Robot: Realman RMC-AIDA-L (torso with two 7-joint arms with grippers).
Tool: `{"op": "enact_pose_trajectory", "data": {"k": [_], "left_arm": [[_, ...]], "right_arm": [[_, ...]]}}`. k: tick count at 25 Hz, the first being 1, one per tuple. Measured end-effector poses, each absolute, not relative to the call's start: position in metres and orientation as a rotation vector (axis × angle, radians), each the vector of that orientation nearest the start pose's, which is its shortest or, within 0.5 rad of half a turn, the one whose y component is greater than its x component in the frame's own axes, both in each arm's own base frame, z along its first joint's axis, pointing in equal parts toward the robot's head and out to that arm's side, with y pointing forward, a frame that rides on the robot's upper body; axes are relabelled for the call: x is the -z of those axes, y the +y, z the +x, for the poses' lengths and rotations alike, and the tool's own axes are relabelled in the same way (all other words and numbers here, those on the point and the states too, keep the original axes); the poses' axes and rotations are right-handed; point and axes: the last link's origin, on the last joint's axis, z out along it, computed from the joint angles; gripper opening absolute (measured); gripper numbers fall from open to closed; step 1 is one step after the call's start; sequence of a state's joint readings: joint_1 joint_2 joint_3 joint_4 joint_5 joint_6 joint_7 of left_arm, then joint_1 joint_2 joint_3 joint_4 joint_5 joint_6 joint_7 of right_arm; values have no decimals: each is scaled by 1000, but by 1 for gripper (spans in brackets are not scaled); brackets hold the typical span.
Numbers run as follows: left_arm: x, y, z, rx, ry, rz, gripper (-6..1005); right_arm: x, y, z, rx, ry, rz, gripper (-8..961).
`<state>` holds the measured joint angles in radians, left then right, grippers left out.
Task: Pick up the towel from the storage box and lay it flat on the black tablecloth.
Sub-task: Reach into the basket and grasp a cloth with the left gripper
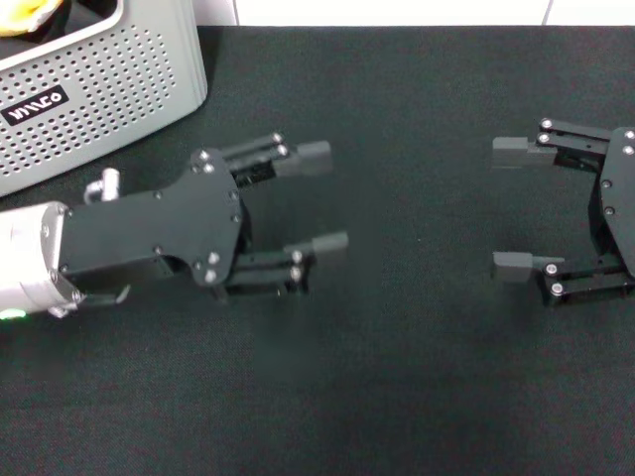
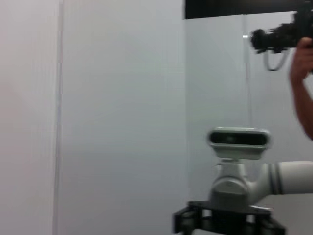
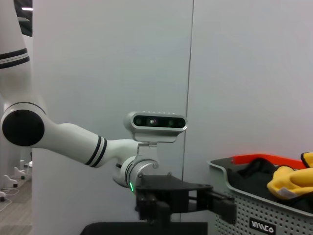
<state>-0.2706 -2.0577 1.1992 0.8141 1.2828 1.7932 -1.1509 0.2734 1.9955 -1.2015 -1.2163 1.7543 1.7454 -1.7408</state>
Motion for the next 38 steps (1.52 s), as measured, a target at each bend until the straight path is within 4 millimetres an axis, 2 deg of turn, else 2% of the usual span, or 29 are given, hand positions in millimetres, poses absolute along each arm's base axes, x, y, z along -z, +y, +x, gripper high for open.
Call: {"op": "enact_pose_trajectory", "data": {"k": [6, 9, 12, 17, 23, 29, 38], "left_arm": [[-37, 284, -231, 1355, -190, -2406, 796], [-44, 292, -236, 1323, -198, -2342, 795], [-48, 304, -240, 1248, -178, -2276, 795], [-71, 318, -255, 1133, -113, -2081, 796], [-89, 325, -273, 981, -52, -1946, 790], [-89, 332, -291, 793, -24, -1881, 771], [-91, 350, -304, 628, -52, -1826, 752]], "right_arm": [[-63, 280, 181, -1029, -91, -2807, 884], [-64, 281, 186, -1031, -63, -2791, 884], [-65, 283, 191, -1037, -42, -2775, 884], [-64, 283, 196, -1037, -18, -2765, 884], [-64, 285, 198, -1037, -4, -2754, 885], [-64, 287, 197, -1031, -34, -2746, 885], [-66, 291, 197, -1020, -46, -2727, 884]]}}
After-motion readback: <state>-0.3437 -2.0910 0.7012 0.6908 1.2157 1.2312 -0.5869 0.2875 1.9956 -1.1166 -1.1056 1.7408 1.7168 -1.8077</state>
